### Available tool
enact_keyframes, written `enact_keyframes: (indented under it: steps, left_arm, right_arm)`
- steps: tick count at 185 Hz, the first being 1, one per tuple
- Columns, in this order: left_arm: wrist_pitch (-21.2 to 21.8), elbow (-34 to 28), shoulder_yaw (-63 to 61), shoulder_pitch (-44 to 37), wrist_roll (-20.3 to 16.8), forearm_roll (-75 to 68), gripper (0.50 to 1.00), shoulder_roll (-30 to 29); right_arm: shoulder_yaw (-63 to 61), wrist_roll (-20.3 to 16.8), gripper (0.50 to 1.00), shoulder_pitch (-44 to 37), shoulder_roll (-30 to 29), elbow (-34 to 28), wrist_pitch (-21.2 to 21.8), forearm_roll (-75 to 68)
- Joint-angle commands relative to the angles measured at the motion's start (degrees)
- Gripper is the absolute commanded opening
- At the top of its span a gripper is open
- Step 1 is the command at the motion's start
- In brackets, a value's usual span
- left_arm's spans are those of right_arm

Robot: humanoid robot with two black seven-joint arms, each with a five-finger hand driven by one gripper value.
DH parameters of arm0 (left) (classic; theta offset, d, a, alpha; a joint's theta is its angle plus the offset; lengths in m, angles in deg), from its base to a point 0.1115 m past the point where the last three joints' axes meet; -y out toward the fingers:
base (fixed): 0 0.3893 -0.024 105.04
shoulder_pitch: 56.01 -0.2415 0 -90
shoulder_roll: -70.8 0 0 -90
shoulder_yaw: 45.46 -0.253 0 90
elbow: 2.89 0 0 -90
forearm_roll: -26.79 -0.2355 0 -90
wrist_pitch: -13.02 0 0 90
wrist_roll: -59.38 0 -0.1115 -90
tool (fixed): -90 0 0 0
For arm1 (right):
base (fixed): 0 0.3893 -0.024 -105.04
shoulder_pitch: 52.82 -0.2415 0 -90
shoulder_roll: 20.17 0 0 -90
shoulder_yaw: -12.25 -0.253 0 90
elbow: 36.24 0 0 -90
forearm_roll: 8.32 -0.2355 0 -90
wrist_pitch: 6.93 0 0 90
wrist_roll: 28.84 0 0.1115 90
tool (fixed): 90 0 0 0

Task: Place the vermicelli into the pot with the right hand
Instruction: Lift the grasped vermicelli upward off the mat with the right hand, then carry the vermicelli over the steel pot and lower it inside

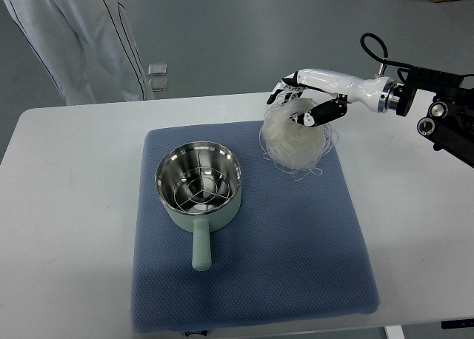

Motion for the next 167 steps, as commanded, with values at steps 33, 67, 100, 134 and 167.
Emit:
enact_keyframes:
  steps: [33, 67, 100, 134, 167]
  left_arm:
    - [0.03, 0.00, -0.09, 0.00, 0.00, -0.04, 1.000, 0.00]
    - [-0.06, 0.00, -0.09, 0.00, 0.00, 0.05, 1.000, 0.00]
    - [-0.06, 0.00, -0.09, 0.00, 0.00, 0.05, 1.000, 0.00]
    - [-0.06, 0.00, -0.09, 0.00, 0.00, 0.05, 1.000, 0.00]
    - [0.03, 0.00, -0.09, 0.00, 0.00, -0.04, 1.000, 0.00]
  right_arm:
    - [0.08, 0.00, 0.519, -5.11, -7.66, 0.00, 0.47, -0.04]
    - [0.17, -0.08, 0.527, -5.46, -14.34, 0.09, 0.47, 0.05]
    - [0.70, -0.26, 0.533, -5.02, -19.35, 1.31, 0.12, 0.66]
    - [1.23, -1.49, 0.564, -2.73, -21.63, 2.99, -0.32, 1.10]
    - [1.23, -1.58, 0.598, -1.41, -21.90, 3.86, -0.93, 1.10]
